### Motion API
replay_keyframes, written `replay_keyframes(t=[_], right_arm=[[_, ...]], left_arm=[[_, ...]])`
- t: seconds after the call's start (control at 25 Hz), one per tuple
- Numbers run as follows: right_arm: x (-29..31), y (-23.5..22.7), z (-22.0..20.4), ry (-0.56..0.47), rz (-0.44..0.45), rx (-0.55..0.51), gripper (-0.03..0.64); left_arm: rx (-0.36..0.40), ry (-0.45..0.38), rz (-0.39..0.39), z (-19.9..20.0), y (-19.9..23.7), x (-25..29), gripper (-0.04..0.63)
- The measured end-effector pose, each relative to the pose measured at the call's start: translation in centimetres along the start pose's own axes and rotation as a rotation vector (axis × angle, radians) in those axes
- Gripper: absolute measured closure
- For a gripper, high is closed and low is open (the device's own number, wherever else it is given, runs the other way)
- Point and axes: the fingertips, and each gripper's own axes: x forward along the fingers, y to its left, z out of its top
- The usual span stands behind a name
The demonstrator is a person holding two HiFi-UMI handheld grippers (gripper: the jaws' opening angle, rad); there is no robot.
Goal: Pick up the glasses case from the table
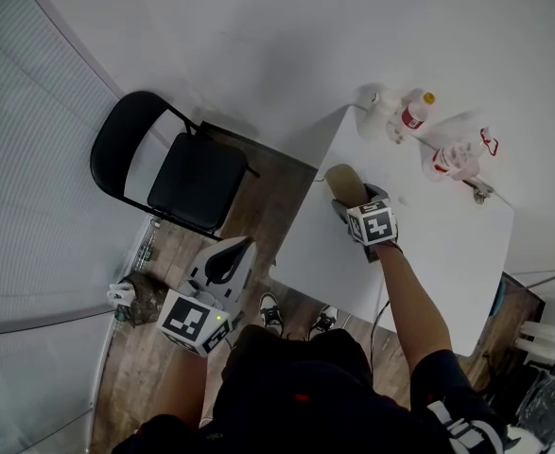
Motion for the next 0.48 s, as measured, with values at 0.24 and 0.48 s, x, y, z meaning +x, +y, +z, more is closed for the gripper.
replay_keyframes(t=[0.24,0.48], right_arm=[[-9.2,0.6,3.4,-0.226,-0.019,0.043,0.239],[-19.5,1.0,5.9,-0.431,-0.038,0.122,0.239]], left_arm=[[0.039,-0.043,-0.056,2.5,-2.9,0.7,0.575],[0.072,-0.099,-0.119,5.1,-6.4,1.7,0.575]])
